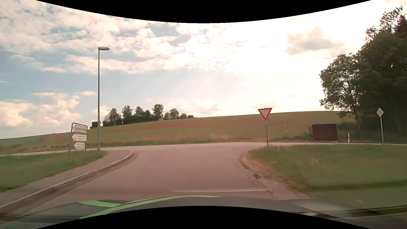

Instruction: Follow the waypoints while adhering to traffic rules and regulations

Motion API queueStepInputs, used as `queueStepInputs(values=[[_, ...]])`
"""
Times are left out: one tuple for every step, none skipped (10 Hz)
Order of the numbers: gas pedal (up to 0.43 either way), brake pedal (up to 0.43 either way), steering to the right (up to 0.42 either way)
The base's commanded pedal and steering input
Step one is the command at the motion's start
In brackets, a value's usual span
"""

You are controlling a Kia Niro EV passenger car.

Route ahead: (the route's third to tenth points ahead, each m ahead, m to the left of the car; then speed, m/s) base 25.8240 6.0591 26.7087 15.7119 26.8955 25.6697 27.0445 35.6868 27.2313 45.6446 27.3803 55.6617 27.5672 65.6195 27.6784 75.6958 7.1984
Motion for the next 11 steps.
queueStepInputs(values=[[0.000,0.037,0.025],[0.000,0.043,0.027],[0.000,0.061,0.025],[0.000,0.085,0.021],[0.000,0.091,0.019],[0.000,0.098,0.019],[0.000,0.104,0.018],[0.000,0.122,0.017],[0.000,0.134,0.016],[0.000,0.146,0.015],[0.000,0.159,0.014]])
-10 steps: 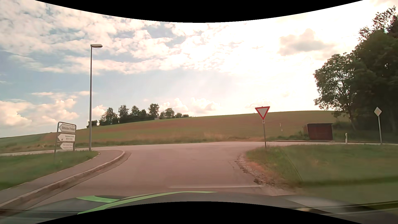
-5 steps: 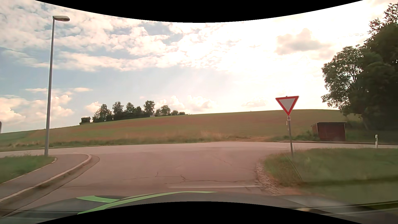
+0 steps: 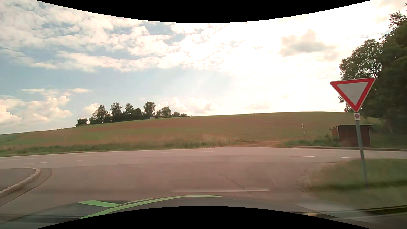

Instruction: Follow the waypoints while adhering to traffic rules and regulations

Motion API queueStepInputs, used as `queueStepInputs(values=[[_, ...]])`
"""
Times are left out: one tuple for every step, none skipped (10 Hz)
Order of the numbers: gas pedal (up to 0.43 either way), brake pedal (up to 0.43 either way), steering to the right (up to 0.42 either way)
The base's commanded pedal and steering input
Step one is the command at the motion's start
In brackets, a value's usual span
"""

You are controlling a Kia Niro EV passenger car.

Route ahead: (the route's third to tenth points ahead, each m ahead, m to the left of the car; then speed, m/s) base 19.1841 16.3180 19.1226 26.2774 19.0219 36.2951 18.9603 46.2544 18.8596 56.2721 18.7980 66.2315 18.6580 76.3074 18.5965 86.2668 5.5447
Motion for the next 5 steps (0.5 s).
queueStepInputs(values=[[0.000,0.177,0.012],[0.000,0.195,0.010],[0.000,0.226,0.010],[0.000,0.232,0.008],[0.000,0.232,0.007]])
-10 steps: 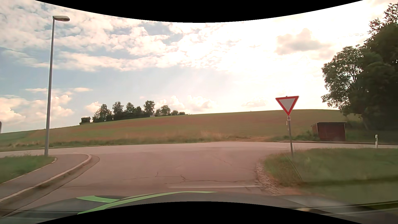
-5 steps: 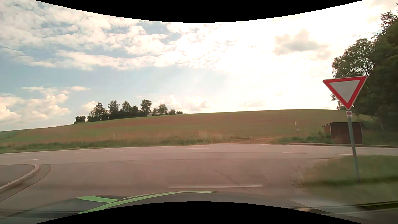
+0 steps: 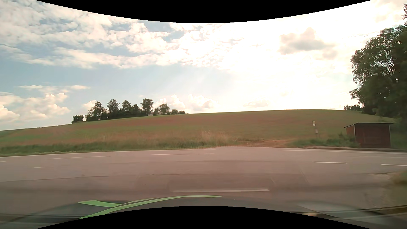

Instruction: Follow the waypoints while adhering to traffic rules and regulations

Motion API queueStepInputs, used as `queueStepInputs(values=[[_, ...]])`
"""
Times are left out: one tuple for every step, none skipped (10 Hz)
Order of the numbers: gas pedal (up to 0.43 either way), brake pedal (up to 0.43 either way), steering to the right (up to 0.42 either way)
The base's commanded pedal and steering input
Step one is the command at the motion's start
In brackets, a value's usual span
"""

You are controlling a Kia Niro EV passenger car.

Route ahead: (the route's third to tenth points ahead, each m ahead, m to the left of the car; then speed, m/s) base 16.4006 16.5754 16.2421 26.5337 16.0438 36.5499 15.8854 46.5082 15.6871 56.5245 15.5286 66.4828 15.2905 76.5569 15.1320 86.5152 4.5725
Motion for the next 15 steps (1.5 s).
queueStepInputs(values=[[0.000,0.238,0.005],[0.000,0.250,0.005],[0.000,0.256,0.004],[0.000,0.256,0.003],[0.000,0.256,0.001],[0.000,0.256,-0.001],[0.000,0.256,-0.005],[0.000,0.250,-0.011],[0.000,0.244,-0.018],[0.000,0.238,-0.025],[0.000,0.238,-0.031],[0.000,0.238,-0.038],[0.000,0.232,-0.043],[0.000,0.220,-0.049],[0.000,0.213,-0.057]])
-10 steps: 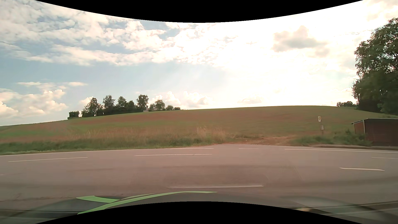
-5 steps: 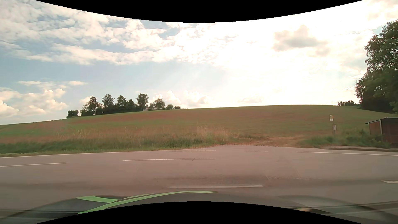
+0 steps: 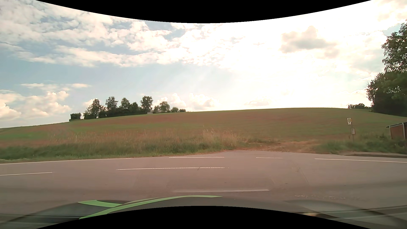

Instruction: Follow the waypoints while adhering to traffic rules and regulations

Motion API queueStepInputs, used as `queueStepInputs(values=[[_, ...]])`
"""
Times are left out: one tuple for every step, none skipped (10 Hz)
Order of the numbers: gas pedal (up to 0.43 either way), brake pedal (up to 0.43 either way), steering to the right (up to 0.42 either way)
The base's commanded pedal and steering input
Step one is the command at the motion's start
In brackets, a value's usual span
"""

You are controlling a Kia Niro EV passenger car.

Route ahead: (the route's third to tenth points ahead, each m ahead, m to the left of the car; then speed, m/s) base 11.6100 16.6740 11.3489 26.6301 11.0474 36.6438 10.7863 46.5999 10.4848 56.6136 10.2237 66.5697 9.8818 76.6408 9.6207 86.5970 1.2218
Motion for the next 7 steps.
queueStepInputs(values=[[0.000,0.207,-0.066],[0.000,0.201,-0.077],[0.000,0.201,-0.087],[0.000,0.201,-0.099],[0.000,0.189,-0.115],[0.000,0.116,-0.131],[0.000,0.000,-0.149]])
